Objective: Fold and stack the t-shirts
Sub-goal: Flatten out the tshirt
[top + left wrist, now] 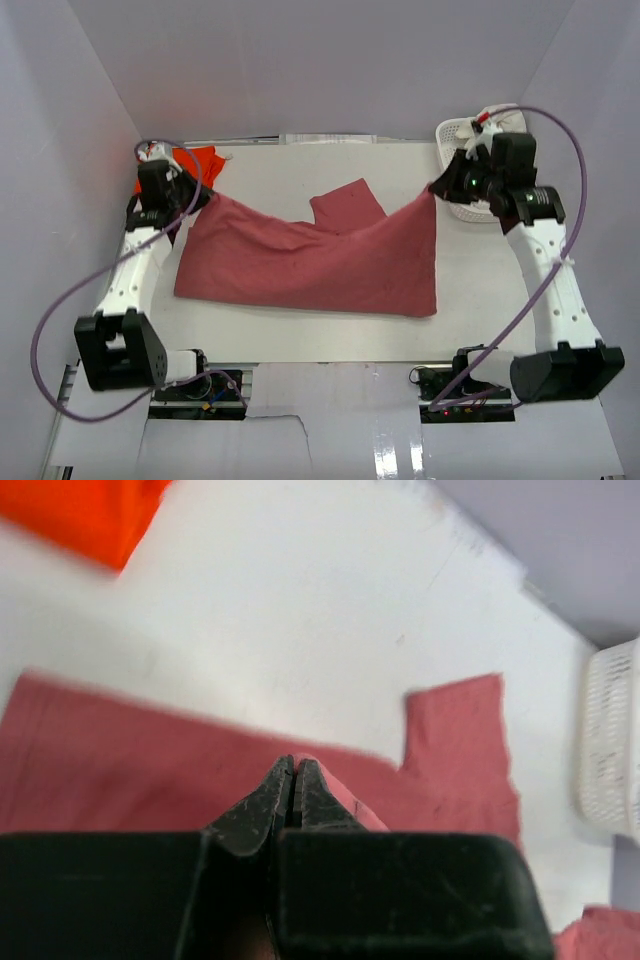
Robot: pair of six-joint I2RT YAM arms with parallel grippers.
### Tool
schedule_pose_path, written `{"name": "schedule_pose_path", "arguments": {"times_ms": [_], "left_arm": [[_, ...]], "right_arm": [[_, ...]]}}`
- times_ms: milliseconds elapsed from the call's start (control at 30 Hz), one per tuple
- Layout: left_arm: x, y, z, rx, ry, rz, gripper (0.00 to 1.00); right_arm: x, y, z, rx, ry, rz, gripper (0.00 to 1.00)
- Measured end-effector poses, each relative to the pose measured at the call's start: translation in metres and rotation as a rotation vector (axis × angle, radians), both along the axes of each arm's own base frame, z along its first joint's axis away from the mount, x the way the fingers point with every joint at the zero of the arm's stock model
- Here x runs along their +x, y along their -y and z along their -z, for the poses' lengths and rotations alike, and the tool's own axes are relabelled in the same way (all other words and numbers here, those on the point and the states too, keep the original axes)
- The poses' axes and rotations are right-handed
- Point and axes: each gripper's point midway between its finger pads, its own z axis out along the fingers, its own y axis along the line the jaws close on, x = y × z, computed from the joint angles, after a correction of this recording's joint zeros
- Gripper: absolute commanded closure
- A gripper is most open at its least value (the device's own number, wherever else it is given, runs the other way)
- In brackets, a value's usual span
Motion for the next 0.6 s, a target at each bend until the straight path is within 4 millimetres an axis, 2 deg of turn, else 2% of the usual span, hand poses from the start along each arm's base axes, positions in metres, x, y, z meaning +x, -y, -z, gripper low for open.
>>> {"name": "schedule_pose_path", "arguments": {"times_ms": [67,133,200,267,333,400,500,600], "left_arm": [[0.045,0.006,-0.023,-0.035,0.032,0.035,1.0],[0.076,0.012,-0.051,-0.063,0.096,0.071,1.0],[0.091,0.018,-0.085,-0.078,0.185,0.108,1.0],[0.091,0.022,-0.125,-0.076,0.29,0.133,1.0],[0.076,0.023,-0.167,-0.066,0.402,0.141,1.0],[0.047,0.025,-0.214,-0.051,0.538,0.146,1.0],[-0.024,0.029,-0.288,-0.029,0.781,0.148,1.0],[-0.092,0.029,-0.341,-0.007,0.984,0.133,1.0]], "right_arm": [[0.035,-0.004,-0.035,-0.003,0.073,-0.012,0.92],[0.06,-0.008,-0.075,0.002,0.163,-0.027,0.92],[0.074,-0.012,-0.126,0.015,0.288,-0.045,0.92],[0.07,-0.014,-0.171,0.023,0.42,-0.066,0.92],[0.047,-0.013,-0.211,0.028,0.55,-0.078,0.92],[0.011,-0.01,-0.243,0.027,0.686,-0.087,0.92],[-0.063,-0.002,-0.286,0.024,0.9,-0.097,0.92],[-0.149,0.007,-0.333,0.015,1.151,-0.095,0.92]]}}
